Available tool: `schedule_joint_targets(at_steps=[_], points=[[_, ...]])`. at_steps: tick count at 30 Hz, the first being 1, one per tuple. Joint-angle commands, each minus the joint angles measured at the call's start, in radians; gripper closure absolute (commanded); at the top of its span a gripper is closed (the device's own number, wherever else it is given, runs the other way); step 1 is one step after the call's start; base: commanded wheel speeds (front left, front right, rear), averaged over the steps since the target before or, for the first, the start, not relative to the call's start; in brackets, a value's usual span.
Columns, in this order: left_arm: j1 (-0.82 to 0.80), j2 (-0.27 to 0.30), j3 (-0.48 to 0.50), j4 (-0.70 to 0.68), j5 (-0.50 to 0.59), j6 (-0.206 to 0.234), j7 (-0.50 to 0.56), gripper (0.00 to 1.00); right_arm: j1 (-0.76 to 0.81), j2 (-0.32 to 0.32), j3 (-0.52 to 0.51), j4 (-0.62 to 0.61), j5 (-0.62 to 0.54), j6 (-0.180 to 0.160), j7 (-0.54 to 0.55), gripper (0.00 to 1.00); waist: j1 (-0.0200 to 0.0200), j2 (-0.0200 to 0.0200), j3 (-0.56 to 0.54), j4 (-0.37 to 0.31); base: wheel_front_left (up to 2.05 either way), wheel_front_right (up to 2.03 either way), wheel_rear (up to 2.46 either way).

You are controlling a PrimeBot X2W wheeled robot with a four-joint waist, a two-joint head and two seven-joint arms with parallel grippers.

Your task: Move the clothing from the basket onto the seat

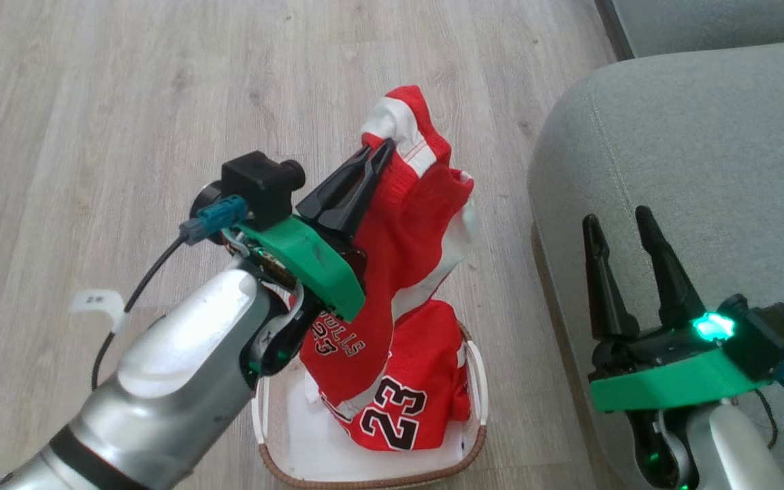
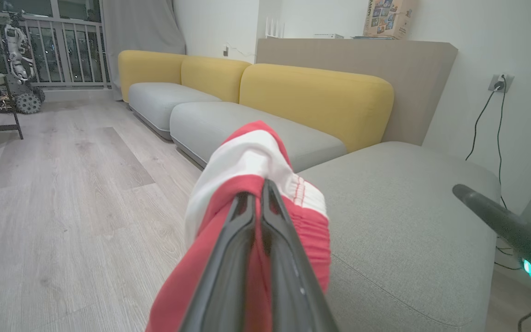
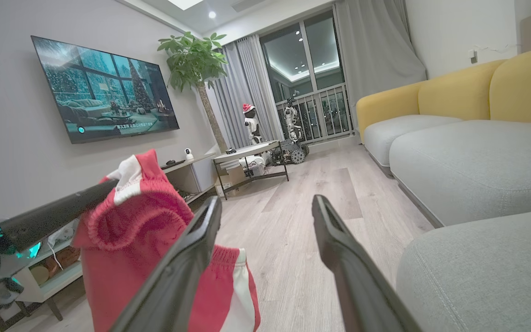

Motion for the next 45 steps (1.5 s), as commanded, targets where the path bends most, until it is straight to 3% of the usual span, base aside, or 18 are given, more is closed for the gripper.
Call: schedule_joint_targets(at_steps=[1, 13, 19, 29, 33, 45], points=[[-0.073, 0.036, 0.052, -0.041, -0.003, 0.007, 0.002, 1.0, -0.019, -0.012, 0.029, -0.031, 0.004, 0.0, -0.006, 0.0, 0.0001, -0.0001, -0.005, 0.0, 0.0, 0.0, 0.0], [-0.08, 0.048, 0.053, -0.098, -0.004, 0.031, 0.024, 1.0, -0.009, -0.031, 0.072, -0.019, 0.016, 0.0, -0.006, 0.0, 0.0001, -0.0001, -0.021, 0.002, 0.0, 0.0, 0.0], [-0.091, 0.045, 0.045, -0.11, -0.003, 0.029, 0.033, 1.0, -0.04, -0.062, 0.125, 0.049, 0.044, 0.0, 0.026, 0.0, 0.0001, -0.0001, -0.017, 0.012, 0.0, 0.0, 0.0], [-0.109, 0.011, 0.017, -0.122, -0.004, 0.013, 0.042, 1.0, -0.162, -0.109, 0.233, 0.259, 0.162, 0.0, 0.075, 0.0, 0.0001, -0.0001, -0.015, 0.046, 0.0, 0.0, 0.0], [-0.121, -0.013, 0.003, -0.126, -0.007, 0.005, 0.048, 1.0, -0.246, -0.129, 0.343, 0.4, 0.267, 0.0, 0.058, 0.0, 0.0001, -0.0001, -0.017, 0.069, 0.0, 0.0, 0.0], [-0.142, -0.065, -0.034, -0.127, -0.012, -0.011, 0.059, 1.0, -0.42, -0.105, 0.535, 0.671, 0.477, 0.0, 0.004, 0.0, 0.0001, -0.0001, -0.021, 0.133, 0.0, 0.0, 0.0]])
